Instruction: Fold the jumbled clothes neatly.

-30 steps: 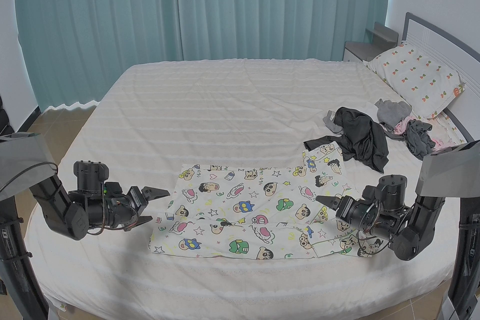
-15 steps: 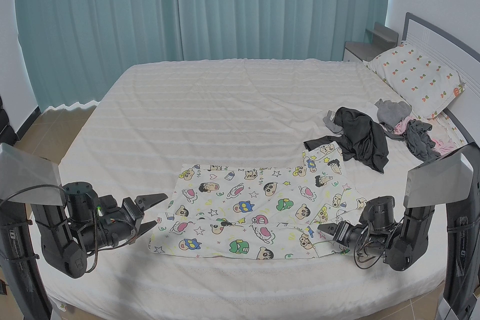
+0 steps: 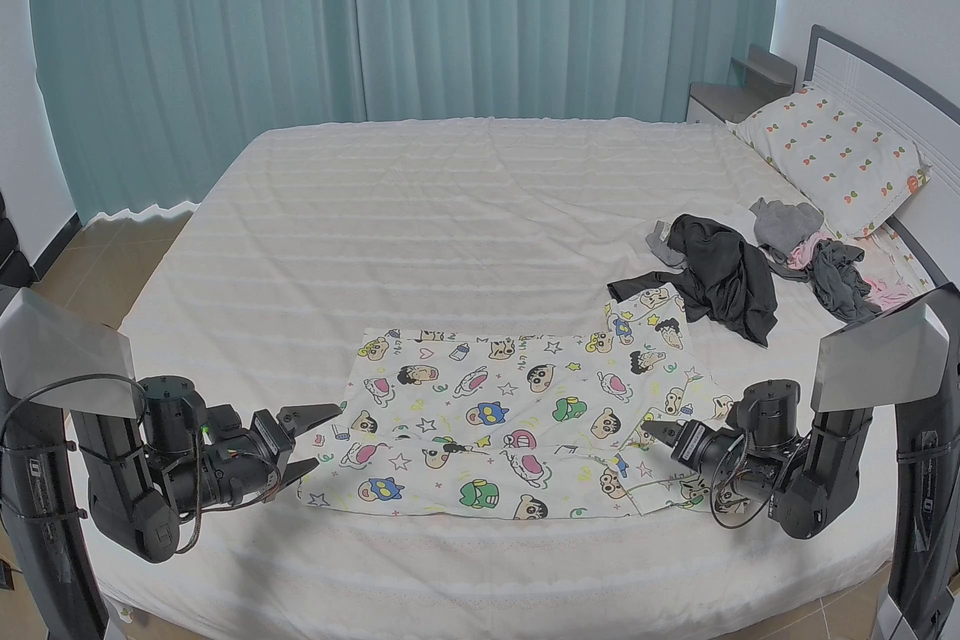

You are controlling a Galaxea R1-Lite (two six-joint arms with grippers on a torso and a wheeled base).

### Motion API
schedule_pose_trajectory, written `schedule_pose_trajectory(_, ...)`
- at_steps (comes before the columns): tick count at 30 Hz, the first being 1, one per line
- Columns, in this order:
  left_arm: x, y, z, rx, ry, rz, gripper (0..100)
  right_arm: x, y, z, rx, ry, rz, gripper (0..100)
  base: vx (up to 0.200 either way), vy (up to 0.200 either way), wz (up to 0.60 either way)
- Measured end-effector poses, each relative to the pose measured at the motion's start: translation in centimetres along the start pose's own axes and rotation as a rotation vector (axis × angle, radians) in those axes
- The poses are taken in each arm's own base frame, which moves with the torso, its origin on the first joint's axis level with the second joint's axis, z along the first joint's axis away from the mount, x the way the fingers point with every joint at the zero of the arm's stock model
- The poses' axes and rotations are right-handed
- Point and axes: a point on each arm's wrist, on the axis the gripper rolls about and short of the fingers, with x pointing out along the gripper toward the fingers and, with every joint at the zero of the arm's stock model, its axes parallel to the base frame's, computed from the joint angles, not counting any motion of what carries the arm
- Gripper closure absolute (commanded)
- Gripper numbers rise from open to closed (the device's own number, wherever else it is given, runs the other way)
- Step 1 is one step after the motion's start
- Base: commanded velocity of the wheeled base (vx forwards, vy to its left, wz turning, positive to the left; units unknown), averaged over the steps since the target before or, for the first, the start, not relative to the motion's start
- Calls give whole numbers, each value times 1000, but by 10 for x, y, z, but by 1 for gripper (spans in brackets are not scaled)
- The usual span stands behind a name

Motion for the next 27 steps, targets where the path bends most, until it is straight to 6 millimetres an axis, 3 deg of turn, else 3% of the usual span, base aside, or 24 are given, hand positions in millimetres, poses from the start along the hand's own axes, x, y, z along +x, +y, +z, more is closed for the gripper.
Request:
schedule_pose_trajectory(7,1,0,1,1,-1,-1,0,3,13,-23,-41,58,51,0,0,0,0)
schedule_pose_trajectory(14,2,0,1,1,-1,-2,0,15,13,-40,-84,114,70,0,0,0,0)
schedule_pose_trajectory(20,2,0,0,1,-1,-3,0,12,13,-34,-75,70,98,0,0,0,0)
schedule_pose_trajectory(27,2,0,1,1,-18,7,0,-8,7,-5,49,13,95,0,57,0,0)
